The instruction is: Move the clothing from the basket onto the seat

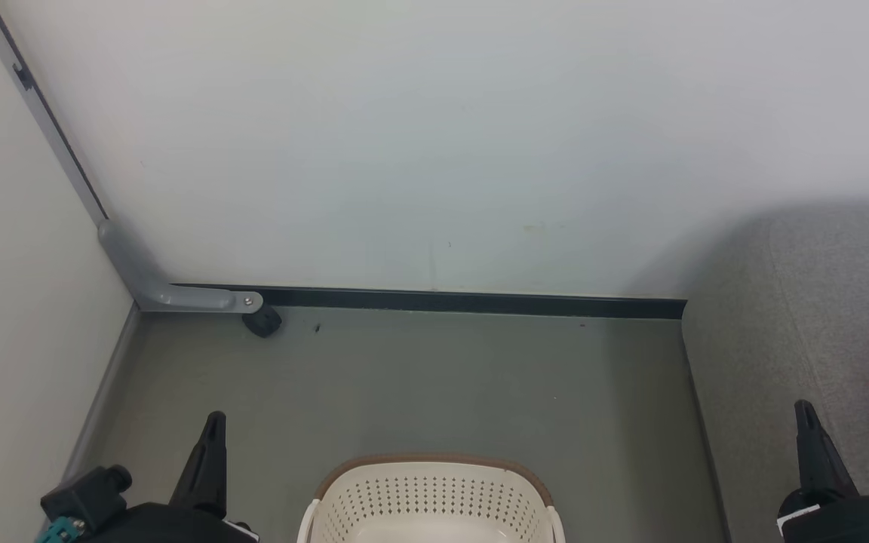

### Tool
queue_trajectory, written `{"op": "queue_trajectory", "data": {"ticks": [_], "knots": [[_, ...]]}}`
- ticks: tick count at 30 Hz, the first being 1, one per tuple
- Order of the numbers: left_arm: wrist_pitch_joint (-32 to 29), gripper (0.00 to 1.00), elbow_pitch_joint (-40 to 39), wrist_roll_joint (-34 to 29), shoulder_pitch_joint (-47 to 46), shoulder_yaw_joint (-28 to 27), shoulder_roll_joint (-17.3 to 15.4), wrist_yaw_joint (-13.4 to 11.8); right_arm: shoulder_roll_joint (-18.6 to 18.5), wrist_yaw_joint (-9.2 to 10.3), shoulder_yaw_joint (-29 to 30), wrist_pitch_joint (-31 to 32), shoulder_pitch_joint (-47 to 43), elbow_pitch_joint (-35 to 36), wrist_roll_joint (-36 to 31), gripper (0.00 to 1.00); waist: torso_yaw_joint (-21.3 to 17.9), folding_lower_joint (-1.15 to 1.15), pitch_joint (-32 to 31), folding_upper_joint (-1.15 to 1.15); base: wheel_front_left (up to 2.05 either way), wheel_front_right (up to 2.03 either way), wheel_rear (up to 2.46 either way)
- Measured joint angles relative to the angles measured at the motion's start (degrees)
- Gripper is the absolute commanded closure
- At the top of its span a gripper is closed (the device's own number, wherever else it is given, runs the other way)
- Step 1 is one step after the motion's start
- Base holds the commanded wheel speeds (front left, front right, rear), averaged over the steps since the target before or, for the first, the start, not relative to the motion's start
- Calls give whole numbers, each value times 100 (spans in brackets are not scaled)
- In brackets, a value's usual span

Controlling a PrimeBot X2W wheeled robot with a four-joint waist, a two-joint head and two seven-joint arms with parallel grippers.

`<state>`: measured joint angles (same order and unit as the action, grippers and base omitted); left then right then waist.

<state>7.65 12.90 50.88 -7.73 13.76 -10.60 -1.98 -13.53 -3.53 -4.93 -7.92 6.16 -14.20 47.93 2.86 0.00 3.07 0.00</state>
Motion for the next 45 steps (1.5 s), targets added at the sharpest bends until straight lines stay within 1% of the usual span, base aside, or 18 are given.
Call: {"op": "queue_trajectory", "data": {"ticks": [2, 3, 13, 15, 18, 22, 23, 25, 28, 45], "knots": [[-29, 100, 11, 80, 1, -53, 11, 45, 29, -1, 35, 36, 0, -14, 107, 100, -8, 0, -9, 0, 0, 0, 0], [-69, 100, 21, 265, 2, -99, 35, 55, 58, -2, 74, 88, 0, -22, 255, 100, -16, 0, -17, 0, 0, 0, 0], [-287, 100, 97, 772, 7, -375, 166, 162, 221, -53, 255, 290, 0, -81, 853, 100, -58, 1, -60, 0, 0, 0, 0], [-328, 100, 103, 955, 8, -426, 180, 201, 250, -55, 294, 337, 0, -87, 1000, 100, -66, 1, -69, 0, 0, 0, 0], [-389, 100, 122, 1069, 10, -503, 212, 253, 299, -69, 346, 390, 0, -100, 1166, 100, -79, 1, -82, 0, 0, 0, 0], [-463, 100, 145, 1347, 15, -609, 263, 261, 357, -103, 422, 491, 0, -109, 1434, 100, -95, 1, -99, 0, 0, 0, 0], [-490, 100, 153, 1397, 20, -636, 272, 309, 376, -104, 442, 498, 0, -112, 1488, 100, -99, 1, -103, 0, 0, 0, 0], [-535, 100, 162, 1427, 31, -688, 300, 309, 409, -109, 478, 542, 0, -121, 1601, 100, -107, 0, -111, 0, 0, 0, 0], [-575, 100, 175, 1695, 60, -775, 343, 359, 449, -111, 531, 609, -1, -134, 1804, 100, -120, 1, -124, 0, 0, 0, 0], [-927, 100, 286, 2631, 120, -1216, 542, 582, 722, -203, 837, 958, -1, -208, 2865, 100, -190, 0, -197, 0, 0, 0, 0]]}}
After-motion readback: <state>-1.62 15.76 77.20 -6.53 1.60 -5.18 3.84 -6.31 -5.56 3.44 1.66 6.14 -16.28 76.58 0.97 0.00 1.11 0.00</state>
